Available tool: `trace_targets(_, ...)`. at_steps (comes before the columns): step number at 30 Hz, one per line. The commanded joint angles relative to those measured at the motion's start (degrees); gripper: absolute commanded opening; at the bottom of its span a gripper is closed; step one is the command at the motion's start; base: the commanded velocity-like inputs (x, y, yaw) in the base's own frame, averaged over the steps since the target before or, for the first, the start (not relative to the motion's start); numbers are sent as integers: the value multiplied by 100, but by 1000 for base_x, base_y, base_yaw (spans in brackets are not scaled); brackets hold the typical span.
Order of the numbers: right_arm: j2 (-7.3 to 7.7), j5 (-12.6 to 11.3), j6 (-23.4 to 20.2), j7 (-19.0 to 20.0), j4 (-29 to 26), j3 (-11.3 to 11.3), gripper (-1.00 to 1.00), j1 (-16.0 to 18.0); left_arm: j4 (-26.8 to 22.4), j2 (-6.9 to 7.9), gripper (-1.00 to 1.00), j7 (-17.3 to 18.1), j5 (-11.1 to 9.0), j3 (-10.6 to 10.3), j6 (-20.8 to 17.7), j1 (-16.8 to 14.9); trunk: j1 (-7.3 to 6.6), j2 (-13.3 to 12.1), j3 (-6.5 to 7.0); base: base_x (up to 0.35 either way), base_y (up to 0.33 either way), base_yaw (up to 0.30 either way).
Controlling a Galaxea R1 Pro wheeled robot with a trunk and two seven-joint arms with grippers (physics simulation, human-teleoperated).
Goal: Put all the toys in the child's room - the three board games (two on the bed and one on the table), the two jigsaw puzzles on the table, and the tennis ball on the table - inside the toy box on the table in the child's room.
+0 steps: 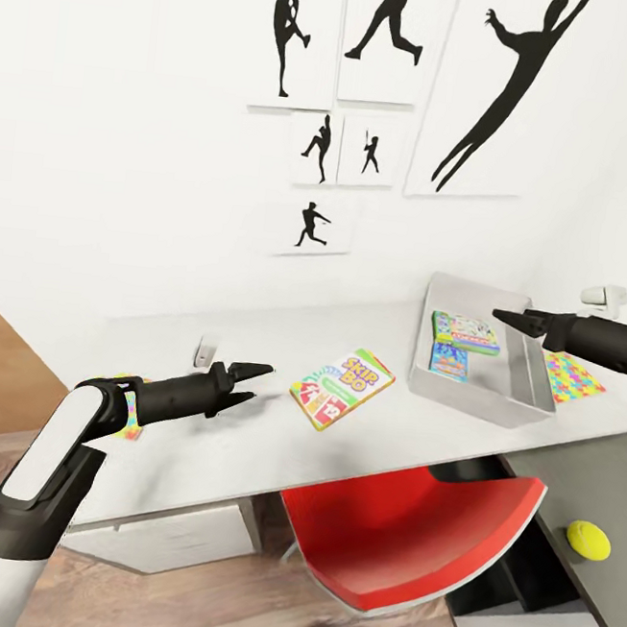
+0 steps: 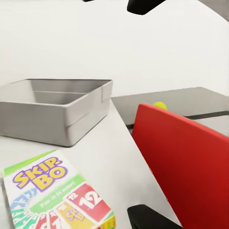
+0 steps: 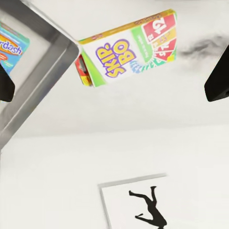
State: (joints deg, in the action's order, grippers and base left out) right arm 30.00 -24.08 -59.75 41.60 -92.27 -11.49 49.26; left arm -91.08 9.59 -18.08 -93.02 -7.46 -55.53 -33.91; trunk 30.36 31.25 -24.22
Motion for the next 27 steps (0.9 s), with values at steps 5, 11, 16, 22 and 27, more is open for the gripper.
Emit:
trace_targets(5,-86,29,-25,33,-2,93,100,3,-5,3,100,-55,-59,-7,-1,1,2,8,37,0,185,0)
trace_targets(11,-217,31,-25,27,-2,223,100,-8,-5,5,100,-57,-59,-5,-1,8,2,8,91,0,91,0)
trace_targets(16,-360,35,-25,-27,-1,320,100,-16,-2,12,100,-60,-54,-2,-1,18,2,8,135,0,39,0)
trace_targets(22,-417,35,-25,-115,-1,358,100,-19,0,14,100,-62,-24,1,-1,30,2,8,189,0,18,0)
trace_targets(27,-453,35,-25,-212,-2,386,100,-22,2,15,100,-63,56,5,-1,43,2,8,234,0,8,0)
